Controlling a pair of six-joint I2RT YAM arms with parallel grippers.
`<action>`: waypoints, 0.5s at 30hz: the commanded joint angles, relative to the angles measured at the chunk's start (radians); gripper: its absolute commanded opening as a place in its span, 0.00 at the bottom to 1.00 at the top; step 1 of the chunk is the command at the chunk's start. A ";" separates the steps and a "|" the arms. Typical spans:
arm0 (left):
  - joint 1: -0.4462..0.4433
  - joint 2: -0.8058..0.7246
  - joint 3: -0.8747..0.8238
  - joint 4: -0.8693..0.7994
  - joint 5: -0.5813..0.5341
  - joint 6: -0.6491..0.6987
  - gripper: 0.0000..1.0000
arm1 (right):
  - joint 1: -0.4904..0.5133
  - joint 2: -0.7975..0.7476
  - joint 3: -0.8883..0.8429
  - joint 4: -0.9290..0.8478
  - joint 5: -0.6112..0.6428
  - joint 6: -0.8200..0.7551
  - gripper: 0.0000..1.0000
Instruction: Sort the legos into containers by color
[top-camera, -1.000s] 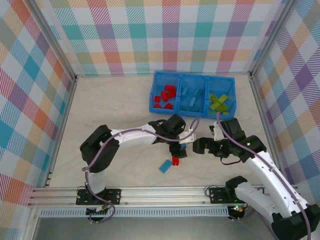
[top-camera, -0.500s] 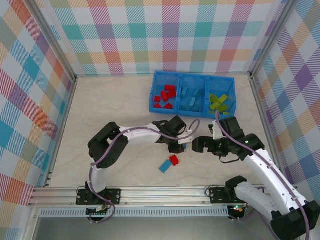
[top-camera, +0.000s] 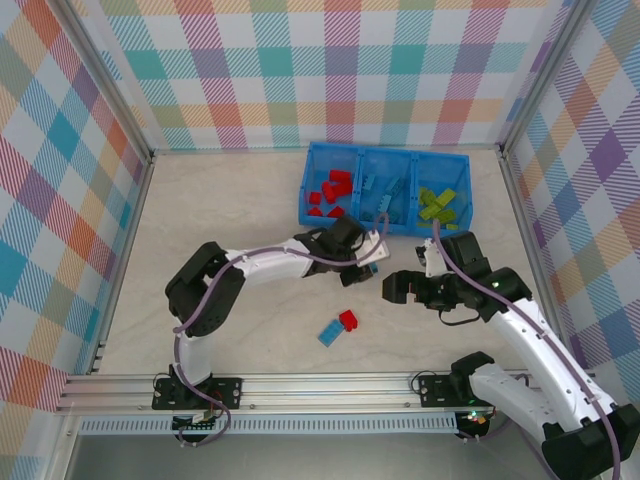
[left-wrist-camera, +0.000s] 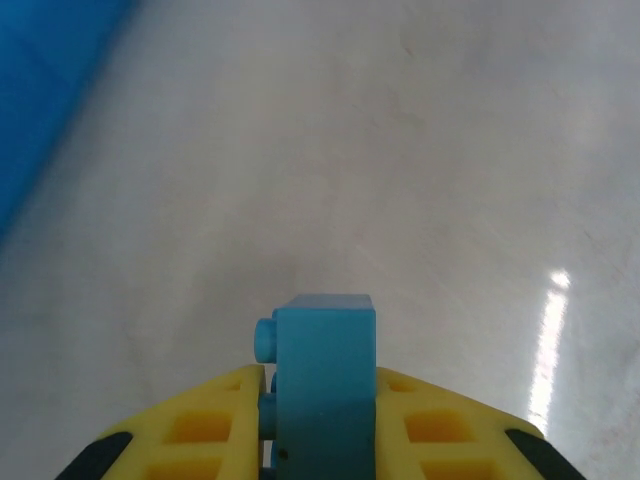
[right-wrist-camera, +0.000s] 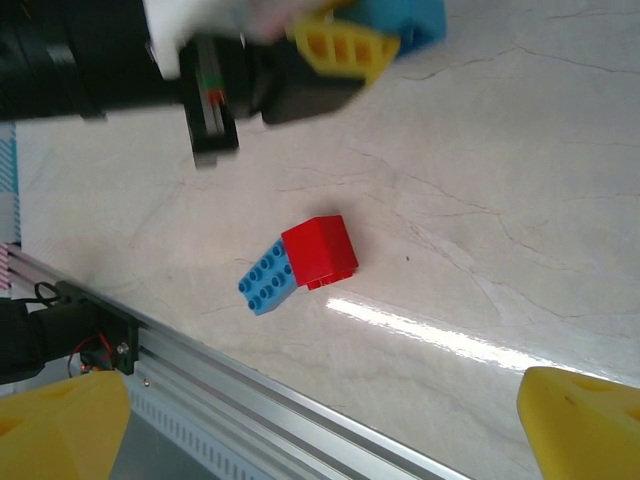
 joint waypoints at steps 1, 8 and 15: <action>0.034 -0.021 0.133 0.105 -0.058 -0.069 0.17 | 0.010 0.016 0.021 0.016 -0.041 -0.023 0.99; 0.063 0.251 0.564 0.033 -0.216 -0.127 0.18 | 0.055 0.037 -0.016 0.093 -0.038 -0.001 0.99; 0.087 0.493 0.863 -0.002 -0.289 -0.144 0.20 | 0.056 0.031 -0.027 0.092 -0.016 -0.004 1.00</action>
